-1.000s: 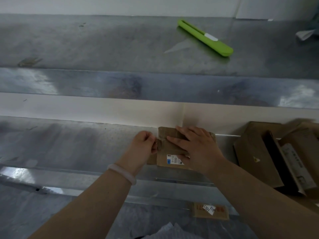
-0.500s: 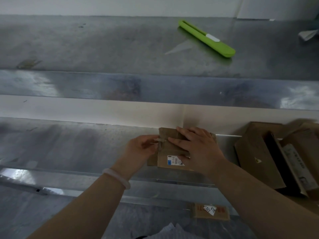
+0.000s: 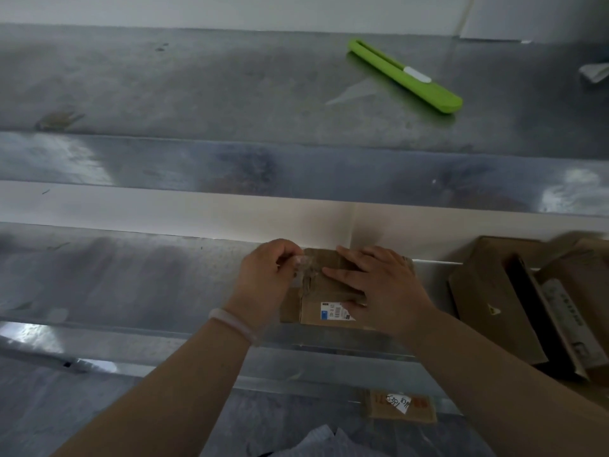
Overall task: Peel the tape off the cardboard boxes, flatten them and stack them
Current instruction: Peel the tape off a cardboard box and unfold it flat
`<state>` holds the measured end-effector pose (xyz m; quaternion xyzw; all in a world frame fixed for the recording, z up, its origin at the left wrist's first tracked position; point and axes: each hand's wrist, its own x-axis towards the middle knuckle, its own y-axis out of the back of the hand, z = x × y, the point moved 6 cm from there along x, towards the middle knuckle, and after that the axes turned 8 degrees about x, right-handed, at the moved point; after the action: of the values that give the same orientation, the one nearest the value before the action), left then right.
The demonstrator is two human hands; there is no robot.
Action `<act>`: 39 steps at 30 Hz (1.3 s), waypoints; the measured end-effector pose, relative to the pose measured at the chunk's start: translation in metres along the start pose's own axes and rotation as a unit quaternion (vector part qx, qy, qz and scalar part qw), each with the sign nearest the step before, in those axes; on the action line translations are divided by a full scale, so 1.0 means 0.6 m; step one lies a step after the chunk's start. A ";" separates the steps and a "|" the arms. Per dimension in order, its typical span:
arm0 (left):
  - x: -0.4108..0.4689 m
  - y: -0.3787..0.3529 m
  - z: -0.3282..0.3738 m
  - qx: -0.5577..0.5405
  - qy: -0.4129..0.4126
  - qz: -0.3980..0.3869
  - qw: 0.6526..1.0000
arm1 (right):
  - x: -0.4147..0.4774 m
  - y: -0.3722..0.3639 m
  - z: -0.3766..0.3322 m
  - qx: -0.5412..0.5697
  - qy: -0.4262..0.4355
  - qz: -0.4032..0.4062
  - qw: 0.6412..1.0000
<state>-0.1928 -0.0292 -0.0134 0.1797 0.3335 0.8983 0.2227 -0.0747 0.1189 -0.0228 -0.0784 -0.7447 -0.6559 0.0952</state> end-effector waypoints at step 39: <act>0.039 -0.019 -0.023 -0.087 0.068 -0.053 0.993 | -0.003 0.006 0.000 0.026 0.006 0.036 0.999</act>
<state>-0.2158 -0.0166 -0.0268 0.0805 0.2778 0.9207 0.2620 -0.0721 0.1195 -0.0200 -0.0986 -0.7578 -0.6327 0.1257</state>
